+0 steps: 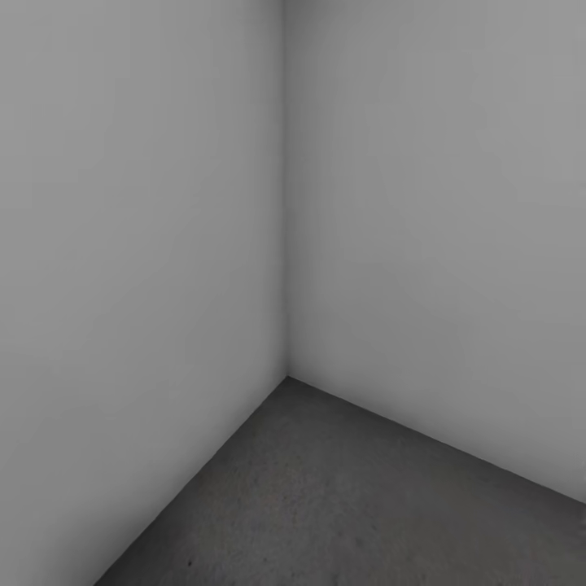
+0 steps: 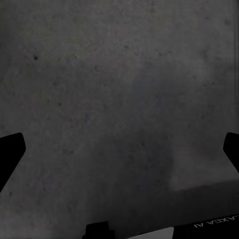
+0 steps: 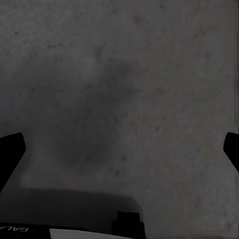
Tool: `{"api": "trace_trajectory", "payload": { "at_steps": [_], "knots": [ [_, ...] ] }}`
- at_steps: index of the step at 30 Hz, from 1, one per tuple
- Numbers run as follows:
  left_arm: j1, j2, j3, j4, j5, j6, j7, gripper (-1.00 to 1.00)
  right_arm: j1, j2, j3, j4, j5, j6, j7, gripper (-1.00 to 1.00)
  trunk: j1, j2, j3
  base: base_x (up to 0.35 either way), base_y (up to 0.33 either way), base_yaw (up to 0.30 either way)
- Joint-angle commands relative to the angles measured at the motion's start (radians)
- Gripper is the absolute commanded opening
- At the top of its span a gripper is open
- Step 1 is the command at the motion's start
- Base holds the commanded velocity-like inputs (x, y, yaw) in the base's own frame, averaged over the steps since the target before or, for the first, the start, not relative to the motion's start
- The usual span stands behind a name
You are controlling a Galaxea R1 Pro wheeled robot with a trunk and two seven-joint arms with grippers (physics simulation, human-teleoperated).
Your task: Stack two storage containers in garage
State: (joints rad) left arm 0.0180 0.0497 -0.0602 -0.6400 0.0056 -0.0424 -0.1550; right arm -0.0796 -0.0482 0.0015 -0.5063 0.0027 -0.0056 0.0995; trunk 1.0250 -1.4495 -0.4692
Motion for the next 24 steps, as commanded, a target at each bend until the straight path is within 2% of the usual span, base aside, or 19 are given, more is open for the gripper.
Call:
{"api": "trace_trajectory", "payload": {
  "at_steps": [1, 24],
  "knots": [
    [0.000, 0.001, -0.003, -0.001, 0.001, -0.002, 0.000, 1.00, 0.000, 0.000, 0.000, 0.000, 0.000, -0.001, 0.003, 1.00, 0.000, 0.000, -0.001, 0.000, 0.000, -0.244],
    [0.000, 0.001, -0.003, -0.001, 0.001, -0.002, 0.000, 1.00, 0.000, -0.001, 0.000, 0.000, -0.001, -0.001, 0.003, 1.00, 0.000, 0.000, -0.001, 0.000, 0.000, -0.261]
  ]
}}
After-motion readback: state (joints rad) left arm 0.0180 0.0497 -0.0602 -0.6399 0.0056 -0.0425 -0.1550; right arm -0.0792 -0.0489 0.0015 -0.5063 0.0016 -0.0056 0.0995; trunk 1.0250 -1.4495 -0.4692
